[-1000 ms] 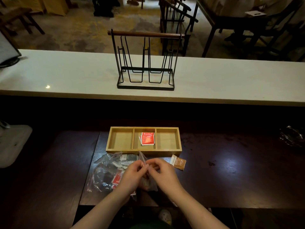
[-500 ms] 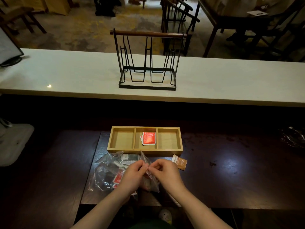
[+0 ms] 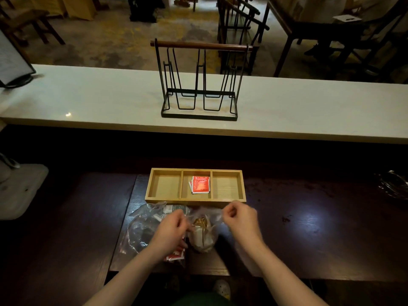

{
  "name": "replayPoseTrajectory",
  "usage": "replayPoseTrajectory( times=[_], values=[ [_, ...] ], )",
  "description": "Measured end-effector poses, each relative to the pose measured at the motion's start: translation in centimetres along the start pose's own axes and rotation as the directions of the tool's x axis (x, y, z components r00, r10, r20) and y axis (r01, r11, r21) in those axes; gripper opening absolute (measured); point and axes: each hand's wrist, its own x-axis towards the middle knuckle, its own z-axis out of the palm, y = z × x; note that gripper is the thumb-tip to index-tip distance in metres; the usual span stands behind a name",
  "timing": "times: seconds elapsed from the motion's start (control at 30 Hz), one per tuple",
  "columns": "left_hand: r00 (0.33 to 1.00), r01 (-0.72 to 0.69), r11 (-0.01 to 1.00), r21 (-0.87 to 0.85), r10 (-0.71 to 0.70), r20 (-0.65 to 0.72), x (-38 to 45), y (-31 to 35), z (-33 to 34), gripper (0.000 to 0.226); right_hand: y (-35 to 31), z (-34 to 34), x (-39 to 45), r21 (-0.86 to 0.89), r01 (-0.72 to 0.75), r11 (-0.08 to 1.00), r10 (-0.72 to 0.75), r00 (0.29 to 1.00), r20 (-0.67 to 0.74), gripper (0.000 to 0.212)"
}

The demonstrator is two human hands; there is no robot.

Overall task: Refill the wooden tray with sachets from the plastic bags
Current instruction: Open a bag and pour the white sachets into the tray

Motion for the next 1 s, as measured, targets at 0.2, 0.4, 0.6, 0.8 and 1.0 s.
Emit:
replayPoseTrajectory(
  times=[0.2,0.4,0.6,0.8,1.0],
  values=[
    [0.979,-0.129,0.864,0.486,0.188,-0.075,-0.3,0.3,-1.7,0.031,0.2,-1.5,0.0,-0.362,0.261,0.895,-0.274,0.962,0.016,0.006],
    [0.986,-0.127,0.919,0.374,0.158,-0.052,0.6,1.8,-1.4,0.027,-2.8,-3.0,-0.7,-0.344,0.398,0.85,-0.393,0.915,0.088,0.025],
    [0.993,-0.108,0.986,0.125,0.112,-0.026,0.8,2.2,-1.3,0.021,-4.5,1.4,-1.7,-0.381,0.494,0.781,-0.376,0.86,0.346,0.054],
    [0.999,0.029,0.919,-0.393,-0.041,-0.021,0.8,1.0,-2.0,0.022,-5.1,1.3,0.5,-0.286,0.453,0.844,-0.414,0.89,0.188,0.011],
    [0.928,0.372,0.597,-0.711,-0.208,0.31,1.8,-1.8,-1.5,0.053,-8.7,-2.9,2.6,0.081,0.553,0.829,-0.558,0.828,0.061,0.004]
  ],
)
